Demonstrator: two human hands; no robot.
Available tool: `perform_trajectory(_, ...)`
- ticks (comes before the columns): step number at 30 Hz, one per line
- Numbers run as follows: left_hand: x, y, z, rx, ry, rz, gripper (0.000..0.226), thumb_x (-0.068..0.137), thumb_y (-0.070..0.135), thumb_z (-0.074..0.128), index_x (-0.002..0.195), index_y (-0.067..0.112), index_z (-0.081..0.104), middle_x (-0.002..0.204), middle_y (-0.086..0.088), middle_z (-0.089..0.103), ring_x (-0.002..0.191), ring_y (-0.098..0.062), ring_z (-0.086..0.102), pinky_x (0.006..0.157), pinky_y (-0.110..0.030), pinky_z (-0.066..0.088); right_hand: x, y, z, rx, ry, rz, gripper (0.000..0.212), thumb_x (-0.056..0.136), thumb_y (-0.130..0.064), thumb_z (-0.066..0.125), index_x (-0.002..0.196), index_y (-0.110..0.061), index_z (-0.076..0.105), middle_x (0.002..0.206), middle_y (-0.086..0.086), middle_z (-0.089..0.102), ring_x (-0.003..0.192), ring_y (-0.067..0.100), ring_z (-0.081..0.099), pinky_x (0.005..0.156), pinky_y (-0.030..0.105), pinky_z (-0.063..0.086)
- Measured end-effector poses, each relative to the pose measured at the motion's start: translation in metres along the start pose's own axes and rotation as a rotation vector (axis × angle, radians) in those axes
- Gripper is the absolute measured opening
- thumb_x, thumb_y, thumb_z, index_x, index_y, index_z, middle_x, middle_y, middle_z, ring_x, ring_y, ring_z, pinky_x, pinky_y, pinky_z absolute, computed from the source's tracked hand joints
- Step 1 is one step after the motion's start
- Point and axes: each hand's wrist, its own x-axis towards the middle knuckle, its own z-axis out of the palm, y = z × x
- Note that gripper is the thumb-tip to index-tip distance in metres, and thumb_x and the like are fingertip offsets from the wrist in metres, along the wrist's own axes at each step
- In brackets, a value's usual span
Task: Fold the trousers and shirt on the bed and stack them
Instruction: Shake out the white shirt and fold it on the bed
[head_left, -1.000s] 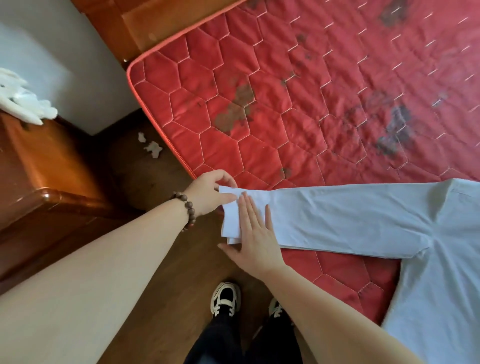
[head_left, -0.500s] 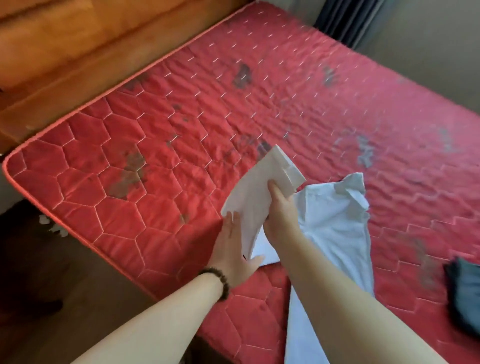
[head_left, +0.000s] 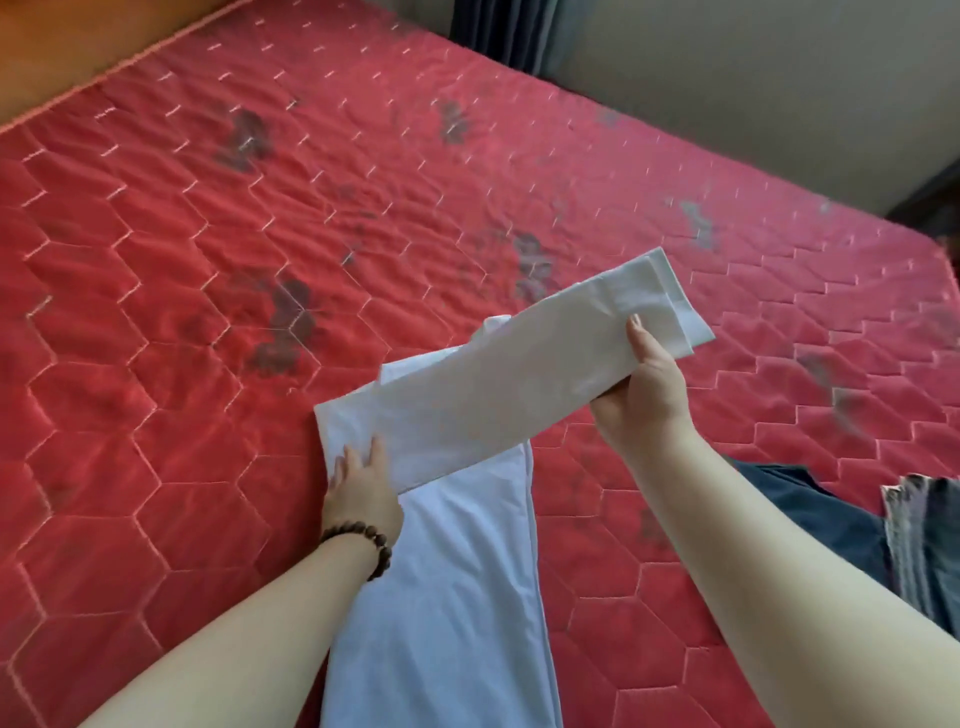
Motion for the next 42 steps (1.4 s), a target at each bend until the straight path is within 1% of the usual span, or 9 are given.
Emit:
perform_trajectory(5,0.005,0.015,0.037,0.131,0.024,0.048,0.074,0.089,0.008,0.036,0.152,0.026,0.003,0.159,-0.013,0.004,0.147,-0.026,0.005,0.116,-0.034,0.016,0.036,-0.029,-0.100,0.002,0.157,-0.009,0.033,0.098,-0.029,0.049,0.124,-0.010,0.059,0.120,0.010,0.067,0.111,0.026,0.064,0.097,0.044,0.049)
perform_trajectory(18,0.003,0.002,0.081,0.536,-0.075,0.408,0.078,0.093,0.028,0.040,0.150,0.029,-0.014,0.155,-0.009,-0.025,0.144,-0.027,-0.021,0.115,-0.046,-0.015,0.026,0.032,-0.237,-0.016,0.643,0.004,0.035,0.096,-0.026,0.056,0.126,-0.008,0.057,0.119,0.005,0.067,0.102,0.017,0.067,0.089,0.033,0.054)
perform_trajectory(20,0.003,0.002,0.083,0.594,-0.102,0.443,0.074,0.089,0.066,0.009,0.144,0.030,-0.023,0.148,-0.008,-0.032,0.144,-0.027,-0.022,0.112,-0.050,-0.017,0.022,0.028,-0.239,-0.047,0.648,-0.014,0.035,0.096,-0.025,0.058,0.125,-0.007,0.058,0.118,0.005,0.067,0.103,0.018,0.067,0.094,0.036,0.052)
perform_trajectory(23,0.000,0.015,0.084,0.528,-0.152,0.503,0.085,0.065,0.075,-0.030,0.138,0.032,-0.027,0.148,-0.002,-0.032,0.144,-0.022,-0.024,0.111,-0.049,-0.020,0.018,0.025,-0.234,-0.090,0.642,-0.020,0.028,0.094,-0.026,0.060,0.116,-0.009,0.061,0.113,0.004,0.069,0.102,0.018,0.067,0.097,0.038,0.050)
perform_trajectory(32,0.005,0.099,0.101,0.483,-0.359,0.619,0.067,0.096,0.056,0.028,0.151,0.032,-0.003,0.160,-0.003,-0.015,0.146,-0.026,-0.015,0.116,-0.051,-0.003,0.008,0.029,-0.195,-0.296,0.539,-0.186,0.021,0.094,-0.028,0.060,0.114,-0.020,0.063,0.108,-0.009,0.071,0.098,0.007,0.068,0.084,0.027,0.055)
perform_trajectory(35,-0.004,0.116,0.079,-0.143,-0.422,0.408,0.039,0.099,0.047,0.037,0.120,0.023,0.060,0.132,-0.010,0.053,0.130,-0.028,0.042,0.105,-0.033,0.033,-0.001,0.046,-0.167,-0.578,0.506,-0.329,0.013,0.095,-0.026,0.057,0.088,-0.020,0.066,0.072,-0.022,0.068,0.068,-0.011,0.061,0.061,0.011,0.047)
perform_trajectory(37,-0.007,0.119,0.049,-0.880,-0.549,0.045,0.041,0.095,0.052,0.043,0.095,0.018,0.067,0.098,-0.008,0.067,0.102,-0.028,0.061,0.086,-0.027,0.046,-0.007,0.069,-0.144,-0.730,0.391,-0.411,0.017,0.095,-0.029,0.055,0.094,-0.017,0.067,0.072,-0.021,0.065,0.065,-0.012,0.054,0.060,0.010,0.043)
perform_trajectory(39,0.000,0.106,0.020,-1.367,-0.713,-0.166,0.066,0.084,0.068,0.045,0.110,0.010,0.064,0.106,-0.014,0.068,0.099,-0.027,0.064,0.089,-0.034,0.050,-0.014,0.099,-0.117,-0.902,0.153,-0.423,0.028,0.097,-0.026,0.049,0.116,-0.013,0.065,0.093,-0.013,0.065,0.081,-0.007,0.055,0.073,0.011,0.044)
perform_trajectory(42,0.007,0.081,-0.014,-1.553,-0.757,-0.163,0.071,0.071,0.064,0.063,0.112,0.006,0.067,0.107,-0.016,0.068,0.096,-0.028,0.067,0.087,-0.041,0.054,-0.024,0.148,-0.087,-1.269,-0.269,-0.327,0.054,0.094,-0.009,0.041,0.147,-0.017,0.035,0.145,0.007,0.045,0.135,0.018,0.040,0.112,0.035,0.033)
